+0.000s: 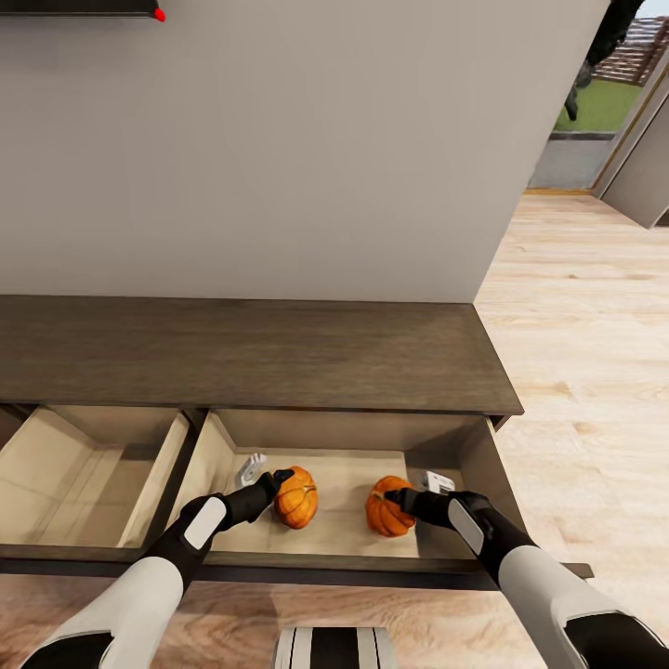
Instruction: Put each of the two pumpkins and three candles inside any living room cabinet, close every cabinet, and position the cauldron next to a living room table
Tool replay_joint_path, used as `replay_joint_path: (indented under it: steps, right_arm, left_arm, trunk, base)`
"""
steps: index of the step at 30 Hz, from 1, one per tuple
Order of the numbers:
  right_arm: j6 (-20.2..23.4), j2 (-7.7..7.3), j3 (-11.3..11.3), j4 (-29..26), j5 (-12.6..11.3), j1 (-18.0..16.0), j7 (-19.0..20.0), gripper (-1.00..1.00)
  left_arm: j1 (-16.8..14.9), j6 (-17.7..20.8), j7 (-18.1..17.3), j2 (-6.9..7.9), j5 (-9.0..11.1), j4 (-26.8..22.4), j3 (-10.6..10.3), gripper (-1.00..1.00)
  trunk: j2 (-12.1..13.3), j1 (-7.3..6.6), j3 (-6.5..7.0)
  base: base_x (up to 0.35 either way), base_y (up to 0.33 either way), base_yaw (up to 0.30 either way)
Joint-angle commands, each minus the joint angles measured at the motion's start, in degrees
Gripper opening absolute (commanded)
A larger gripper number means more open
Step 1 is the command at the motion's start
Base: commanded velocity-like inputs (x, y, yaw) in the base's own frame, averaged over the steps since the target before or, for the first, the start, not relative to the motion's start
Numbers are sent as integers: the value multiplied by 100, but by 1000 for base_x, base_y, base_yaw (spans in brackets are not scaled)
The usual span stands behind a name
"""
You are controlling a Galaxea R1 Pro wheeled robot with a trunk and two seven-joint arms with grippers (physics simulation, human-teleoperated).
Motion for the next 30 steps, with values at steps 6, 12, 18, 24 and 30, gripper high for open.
replay_joint_path:
  steps: [6, 12, 18, 24, 30]
  right_arm:
    - [-2, -16, -2, -27, 2, 0, -197, 100]
    - [42, -30, -10, -307, -12, 0, -207, 100]
    - [50, -35, -10, -470, -20, 0, -189, 100]
    - [167, -50, -4, -988, -33, 0, -124, 100]
    - [220, -94, -2, -1440, -34, 17, -131, 100]
  left_arm:
    - [17, 23, 0, 637, 8, 113, 285, 100]
    - [65, 342, -89, 1050, 2, -349, 647, 100]
    - [84, 587, -394, 1185, 7, -582, 660, 100]
    - [85, 622, -422, 1154, 8, -844, 614, 100]
    - [85, 631, -422, 1044, 8, -989, 590, 100]
  trunk:
    - [1, 3, -1]
    - [1, 3, -1]
    - [1, 3, -1]
    - [1, 3, -1]
    - [1, 3, -1]
  base:
    - [0, 0, 0]
    - [0, 0, 0]
    - [0, 0, 0]
    - [0, 0, 0]
    - [0, 0, 0]
